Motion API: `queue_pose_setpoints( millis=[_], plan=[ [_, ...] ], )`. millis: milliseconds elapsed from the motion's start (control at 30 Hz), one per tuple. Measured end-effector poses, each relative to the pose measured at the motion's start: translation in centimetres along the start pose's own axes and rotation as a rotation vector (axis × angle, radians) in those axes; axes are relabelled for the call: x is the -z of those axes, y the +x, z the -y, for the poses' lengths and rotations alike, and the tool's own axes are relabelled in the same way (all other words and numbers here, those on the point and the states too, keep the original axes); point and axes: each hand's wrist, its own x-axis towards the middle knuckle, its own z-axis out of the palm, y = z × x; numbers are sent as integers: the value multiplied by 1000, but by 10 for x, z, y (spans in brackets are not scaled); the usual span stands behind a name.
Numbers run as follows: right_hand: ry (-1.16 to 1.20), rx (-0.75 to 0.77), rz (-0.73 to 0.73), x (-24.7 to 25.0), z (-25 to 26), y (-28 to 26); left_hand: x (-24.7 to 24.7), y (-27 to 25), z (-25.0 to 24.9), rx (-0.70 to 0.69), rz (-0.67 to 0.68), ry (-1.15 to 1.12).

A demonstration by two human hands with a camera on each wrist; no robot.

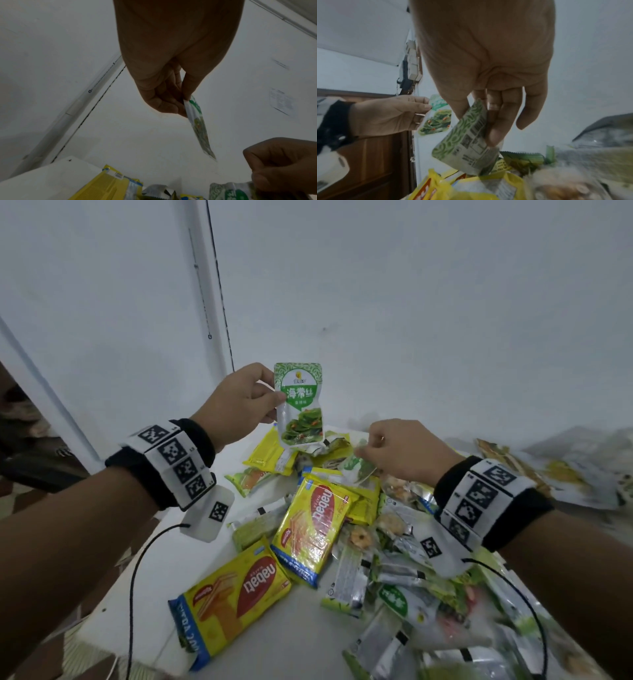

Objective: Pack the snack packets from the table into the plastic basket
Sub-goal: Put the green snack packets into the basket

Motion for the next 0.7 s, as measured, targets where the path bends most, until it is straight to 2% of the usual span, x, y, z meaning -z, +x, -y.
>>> queue_pose_setpoints(
  millis=[267,367,700],
  plan=[
    [63,-188,37,-4,-16,-30,-13,-7,-6,-13,77,-28],
    [35,-198,35,-5,-19,-40,-19,-9,-5,-30,113,-27],
    [451,-300,-341,-13,-38,-87,-43,-20,-17,-116,250,-28]
  ],
)
